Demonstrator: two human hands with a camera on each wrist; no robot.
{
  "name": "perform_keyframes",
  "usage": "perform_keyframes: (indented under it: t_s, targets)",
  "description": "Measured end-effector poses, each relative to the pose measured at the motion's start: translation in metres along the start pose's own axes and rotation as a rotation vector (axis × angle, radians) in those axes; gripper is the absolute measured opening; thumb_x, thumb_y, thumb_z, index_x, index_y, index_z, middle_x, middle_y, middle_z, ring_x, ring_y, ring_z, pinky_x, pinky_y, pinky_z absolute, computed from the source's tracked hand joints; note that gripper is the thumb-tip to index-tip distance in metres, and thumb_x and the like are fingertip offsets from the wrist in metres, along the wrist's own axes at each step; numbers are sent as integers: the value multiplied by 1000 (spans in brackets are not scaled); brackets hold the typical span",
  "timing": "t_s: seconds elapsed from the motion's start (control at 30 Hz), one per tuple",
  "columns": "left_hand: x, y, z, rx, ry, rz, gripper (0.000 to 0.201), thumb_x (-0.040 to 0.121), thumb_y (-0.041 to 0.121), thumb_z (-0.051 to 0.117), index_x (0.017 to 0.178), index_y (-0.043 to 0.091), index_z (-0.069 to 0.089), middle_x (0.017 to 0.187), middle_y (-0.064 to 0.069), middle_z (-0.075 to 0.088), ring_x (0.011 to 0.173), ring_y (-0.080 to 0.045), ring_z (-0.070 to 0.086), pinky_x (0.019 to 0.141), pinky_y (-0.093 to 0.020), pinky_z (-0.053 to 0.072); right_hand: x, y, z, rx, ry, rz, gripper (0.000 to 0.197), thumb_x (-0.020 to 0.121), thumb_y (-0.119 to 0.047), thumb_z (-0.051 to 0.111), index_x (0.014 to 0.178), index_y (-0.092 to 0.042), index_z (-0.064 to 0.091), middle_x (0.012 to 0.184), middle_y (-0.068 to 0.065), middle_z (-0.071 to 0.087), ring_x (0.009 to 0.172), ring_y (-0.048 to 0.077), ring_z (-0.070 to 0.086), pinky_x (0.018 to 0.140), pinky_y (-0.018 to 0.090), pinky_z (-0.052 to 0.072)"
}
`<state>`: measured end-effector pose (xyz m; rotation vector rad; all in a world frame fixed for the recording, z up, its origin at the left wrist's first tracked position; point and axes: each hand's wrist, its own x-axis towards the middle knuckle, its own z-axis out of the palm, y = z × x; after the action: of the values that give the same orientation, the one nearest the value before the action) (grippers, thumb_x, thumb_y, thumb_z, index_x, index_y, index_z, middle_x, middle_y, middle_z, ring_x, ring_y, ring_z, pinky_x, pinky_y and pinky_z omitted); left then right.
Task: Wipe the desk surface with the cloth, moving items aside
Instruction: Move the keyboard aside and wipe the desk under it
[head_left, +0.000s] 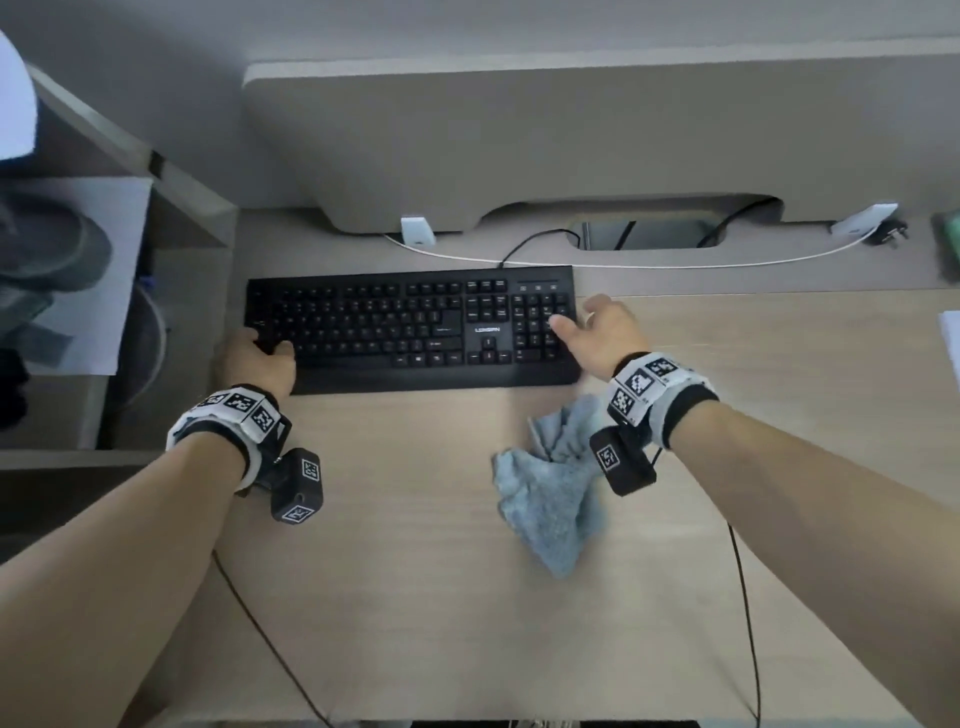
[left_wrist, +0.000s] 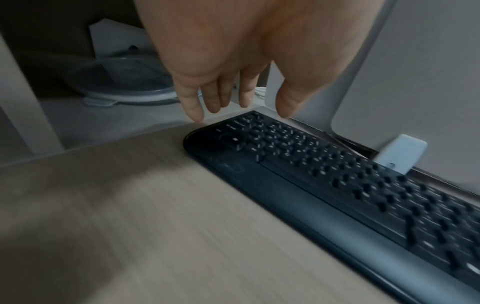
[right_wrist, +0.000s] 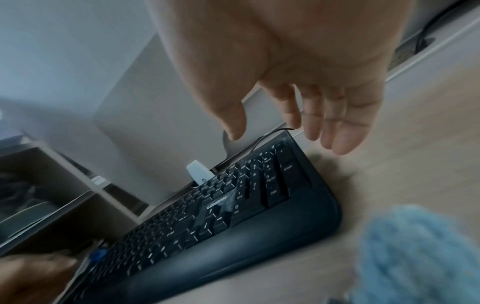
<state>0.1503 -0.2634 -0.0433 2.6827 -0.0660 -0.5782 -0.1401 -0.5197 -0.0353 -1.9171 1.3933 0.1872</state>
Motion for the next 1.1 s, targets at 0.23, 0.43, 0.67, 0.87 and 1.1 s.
perform_keyframes:
  t_s: [0.23,0.43,0.67,0.87,1.1]
  targets:
    - [17,-4,-2,-114,-94,-119,55,87,45,61,127,8,53,128,-15,59,114,-37,57,96,-42,43,15,-16,26,149,38,135,60,91,-46,62,134,-6,49,134,13,57,124,32,54,98,33,41]
    - [22,1,-9,-135,-102,-156,69,84,55,58,130,4,52,133,-20,55,120,-38,54,102,-45,42,15,-19,25,123,65,135,62,90,-50,62,133,-8,51,136,14,53,125,33,52,103,38,41]
    - [-5,25,5,-201,-152,-203,81,75,64,58,127,3,53,131,-17,57,117,-36,55,103,-41,41,5,21,-13,76,115,157,55,92,-54,56,117,-6,61,117,13,64,108,33,60,81,31,42]
    - [-78,87,54,-237,-204,-104,80,87,54,59,139,-2,37,142,-21,46,129,-36,46,108,-38,31,-8,109,-72,159,229,251,50,93,-50,57,111,-4,64,112,16,68,105,35,62,79,32,41]
    - [-193,175,147,-239,-392,13,75,78,63,59,131,9,53,132,-10,58,118,-30,56,104,-35,39,-10,238,-176,187,373,340,50,91,-54,56,103,-6,62,103,14,66,93,32,61,77,31,43]
